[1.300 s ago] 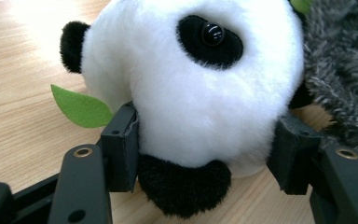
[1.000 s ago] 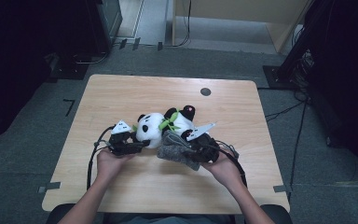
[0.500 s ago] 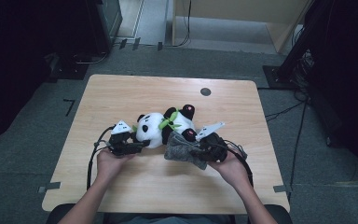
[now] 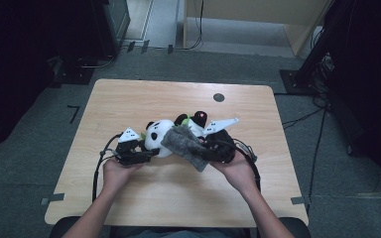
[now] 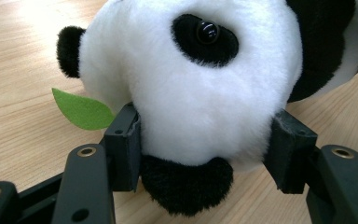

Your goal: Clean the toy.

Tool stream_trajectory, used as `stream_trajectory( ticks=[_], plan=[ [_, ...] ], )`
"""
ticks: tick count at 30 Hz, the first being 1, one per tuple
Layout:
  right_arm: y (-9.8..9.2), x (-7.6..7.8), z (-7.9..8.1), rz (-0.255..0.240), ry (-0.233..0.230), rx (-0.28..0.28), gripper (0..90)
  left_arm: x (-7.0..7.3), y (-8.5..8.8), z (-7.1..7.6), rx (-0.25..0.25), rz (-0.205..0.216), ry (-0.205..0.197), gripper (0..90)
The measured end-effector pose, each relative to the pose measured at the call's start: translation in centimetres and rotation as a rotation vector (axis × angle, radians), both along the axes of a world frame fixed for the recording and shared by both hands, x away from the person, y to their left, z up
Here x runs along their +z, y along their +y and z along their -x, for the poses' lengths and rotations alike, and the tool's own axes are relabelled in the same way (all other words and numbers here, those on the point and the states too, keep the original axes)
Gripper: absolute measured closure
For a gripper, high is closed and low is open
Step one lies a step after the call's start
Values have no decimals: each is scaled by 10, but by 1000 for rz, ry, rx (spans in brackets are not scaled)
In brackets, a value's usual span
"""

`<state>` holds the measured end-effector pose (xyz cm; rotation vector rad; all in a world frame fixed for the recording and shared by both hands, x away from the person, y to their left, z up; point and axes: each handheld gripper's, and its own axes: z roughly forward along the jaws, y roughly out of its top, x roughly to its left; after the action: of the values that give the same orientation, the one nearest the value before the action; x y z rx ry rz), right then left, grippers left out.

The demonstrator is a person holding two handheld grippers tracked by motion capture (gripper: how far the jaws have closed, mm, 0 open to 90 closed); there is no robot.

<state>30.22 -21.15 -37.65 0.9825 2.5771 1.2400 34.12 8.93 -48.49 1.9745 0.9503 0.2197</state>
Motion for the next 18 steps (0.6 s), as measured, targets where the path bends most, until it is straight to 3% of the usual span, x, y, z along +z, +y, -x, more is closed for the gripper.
stream_trajectory(
  ticks=[5, 10, 11, 14, 18],
  plan=[
    [14, 15, -16, -38, -51, -33, 790, 0, 0, 0, -2, -8, -6, 387],
    [35, 20, -31, -39, -79, -41, 789, 0, -1, 1, -3, -12, -11, 386],
    [52, 19, -38, -11, -89, -31, 786, 1, -1, 1, -3, -15, -14, 386],
    [72, 12, -48, 18, -80, -17, 785, 1, -1, 1, -3, -16, -15, 384],
    [94, -6, -57, 103, -68, -19, 787, 1, -1, 1, -4, -13, -10, 382]
  ],
)
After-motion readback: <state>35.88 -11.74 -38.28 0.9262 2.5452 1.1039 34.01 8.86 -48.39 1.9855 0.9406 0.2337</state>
